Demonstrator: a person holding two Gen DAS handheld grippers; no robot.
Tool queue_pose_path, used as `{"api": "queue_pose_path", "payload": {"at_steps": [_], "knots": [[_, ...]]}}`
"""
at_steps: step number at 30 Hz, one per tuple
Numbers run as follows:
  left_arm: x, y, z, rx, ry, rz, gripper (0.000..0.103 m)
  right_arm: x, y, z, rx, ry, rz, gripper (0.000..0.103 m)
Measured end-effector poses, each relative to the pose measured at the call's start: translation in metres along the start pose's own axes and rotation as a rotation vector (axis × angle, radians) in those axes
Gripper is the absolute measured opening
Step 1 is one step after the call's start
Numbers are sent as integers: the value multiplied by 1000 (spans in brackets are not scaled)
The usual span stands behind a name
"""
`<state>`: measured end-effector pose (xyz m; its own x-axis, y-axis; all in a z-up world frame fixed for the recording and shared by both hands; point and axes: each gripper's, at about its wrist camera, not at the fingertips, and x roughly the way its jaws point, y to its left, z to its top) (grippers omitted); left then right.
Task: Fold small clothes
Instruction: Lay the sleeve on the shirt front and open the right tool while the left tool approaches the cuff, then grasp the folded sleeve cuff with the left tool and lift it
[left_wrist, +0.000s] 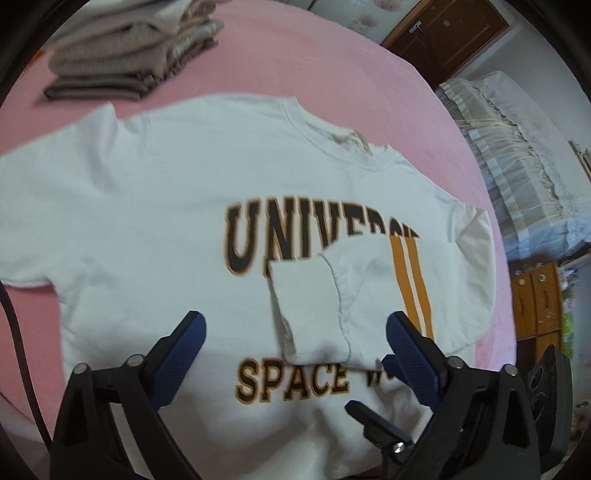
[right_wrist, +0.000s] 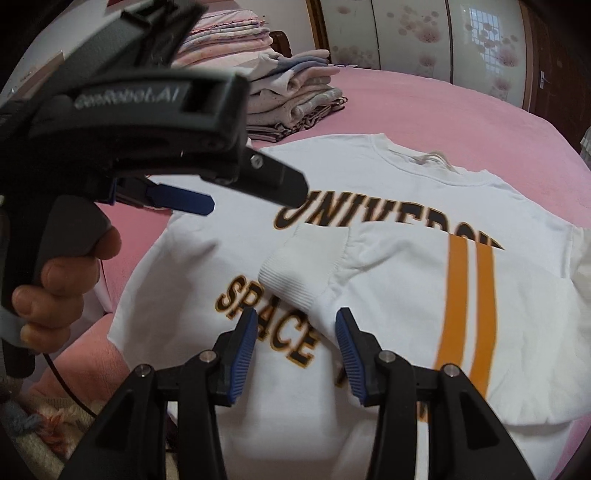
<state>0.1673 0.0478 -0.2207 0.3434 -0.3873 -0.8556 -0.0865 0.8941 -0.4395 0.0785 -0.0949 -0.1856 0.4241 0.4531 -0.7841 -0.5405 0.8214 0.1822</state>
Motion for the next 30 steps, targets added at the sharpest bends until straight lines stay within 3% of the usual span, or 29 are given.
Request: {"api": "queue_pose_path", "payload": {"at_steps": [8,15,19,20,24,30], "knots": [[32,13,-14,-144,129,-239,82,-36,-26,-24,57,-19,-94,44],[47,8,-18,-193,142,-288,73,-58,-53,-35,141,-45,-160,44],[48,9,-16,-240,123,-352,48,-70,-69,-41,182,-61,-202,44],[47,9,-16,-244,117,-362,46,-73,-73,-42,195,-65,-210,44],[51,12,-21,-273,153,-296,47,-84,-84,-48,236,-85,-236,44],[52,16,-34,-318,183,-321,56,-89,-90,-55,253,-91,-247,44]]}}
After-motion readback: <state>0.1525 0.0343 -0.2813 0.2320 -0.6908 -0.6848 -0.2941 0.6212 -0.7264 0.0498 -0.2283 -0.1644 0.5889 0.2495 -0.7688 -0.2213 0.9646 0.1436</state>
